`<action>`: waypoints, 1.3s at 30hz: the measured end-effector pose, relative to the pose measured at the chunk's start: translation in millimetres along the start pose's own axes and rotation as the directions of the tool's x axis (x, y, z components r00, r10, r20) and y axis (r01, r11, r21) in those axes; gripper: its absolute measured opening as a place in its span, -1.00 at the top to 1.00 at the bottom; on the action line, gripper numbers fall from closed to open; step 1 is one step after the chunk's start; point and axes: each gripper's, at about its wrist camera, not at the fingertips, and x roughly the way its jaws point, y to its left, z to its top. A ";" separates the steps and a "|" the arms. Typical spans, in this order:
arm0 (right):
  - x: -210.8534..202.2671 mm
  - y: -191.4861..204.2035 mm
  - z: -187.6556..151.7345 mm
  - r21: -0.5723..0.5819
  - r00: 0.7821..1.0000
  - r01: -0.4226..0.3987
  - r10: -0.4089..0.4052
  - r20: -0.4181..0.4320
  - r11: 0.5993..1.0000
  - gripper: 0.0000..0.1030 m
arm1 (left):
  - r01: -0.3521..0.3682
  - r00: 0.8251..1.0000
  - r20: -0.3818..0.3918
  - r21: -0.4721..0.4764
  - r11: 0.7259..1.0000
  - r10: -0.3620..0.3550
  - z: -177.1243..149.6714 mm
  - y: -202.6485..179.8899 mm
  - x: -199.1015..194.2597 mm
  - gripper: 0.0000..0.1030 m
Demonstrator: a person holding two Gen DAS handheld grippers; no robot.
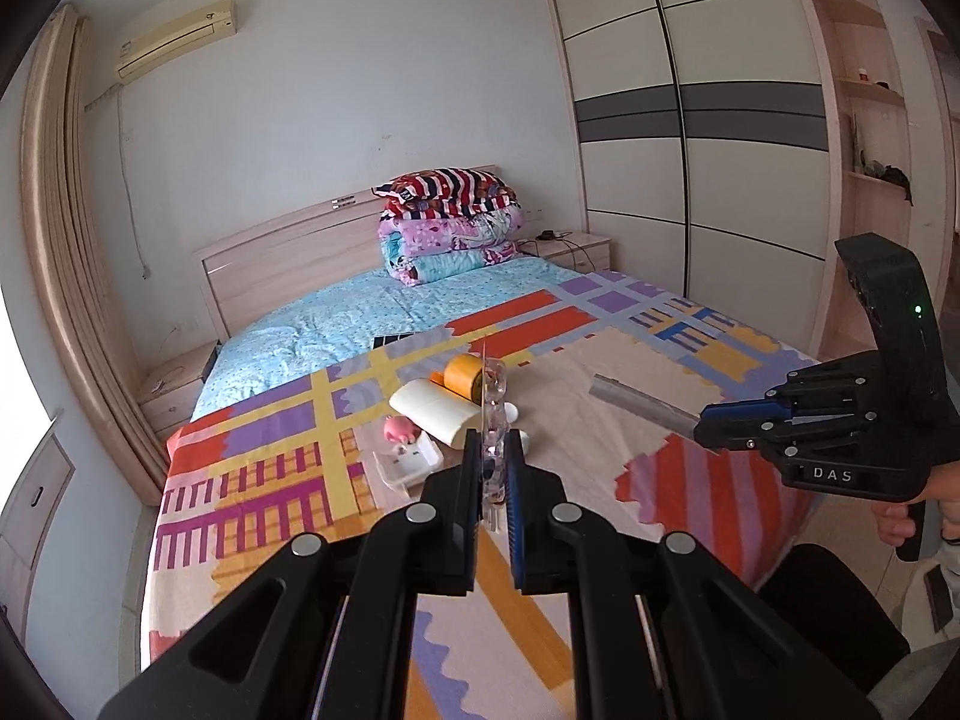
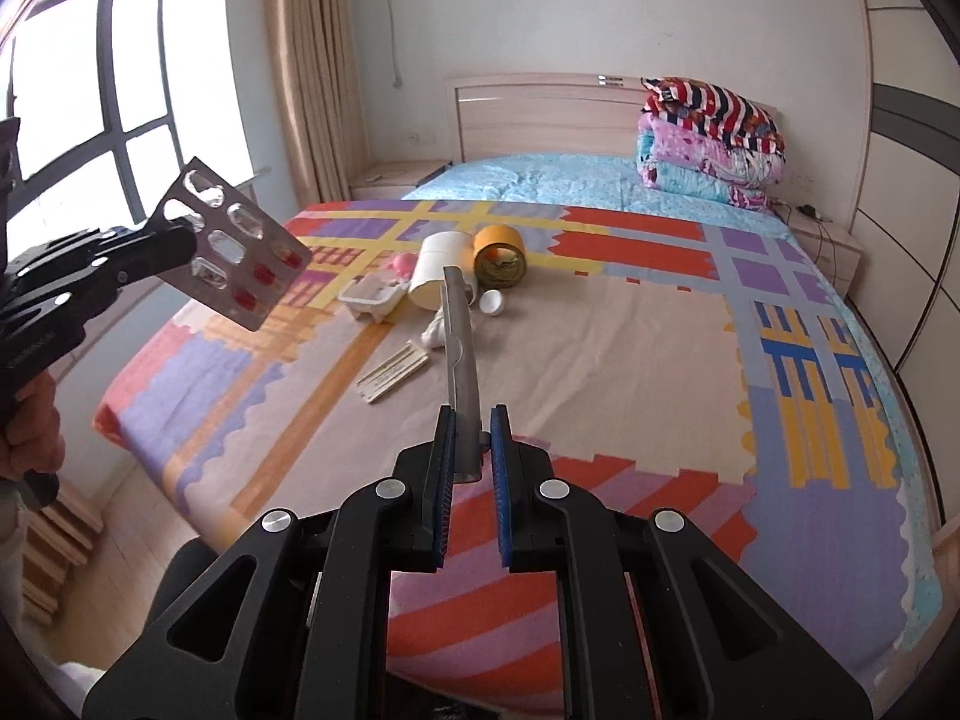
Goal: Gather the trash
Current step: 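Carry the blister pack and metal rod over the black trash bag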
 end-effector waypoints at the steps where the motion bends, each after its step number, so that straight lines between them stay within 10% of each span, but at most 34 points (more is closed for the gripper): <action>1: -5.4 4.3 -3.3 -0.011 1.000 -0.009 0.009 -0.001 1.000 0.77 | 0.013 1.000 -0.012 -0.003 1.000 -0.013 -3.3 -4.1 -4.7 0.86; 18: -50.0 41.0 -84.7 -0.067 0.987 -0.112 0.104 -0.124 0.991 0.76 | 0.130 0.981 -0.139 -0.049 0.990 -0.135 -81.9 -51.4 -54.3 0.86; 39: 41.3 58.0 -192.9 -0.028 0.858 -0.156 0.122 -0.499 0.987 0.76 | 0.222 0.839 -0.485 -0.109 0.969 -0.247 -204.3 -91.4 30.4 0.86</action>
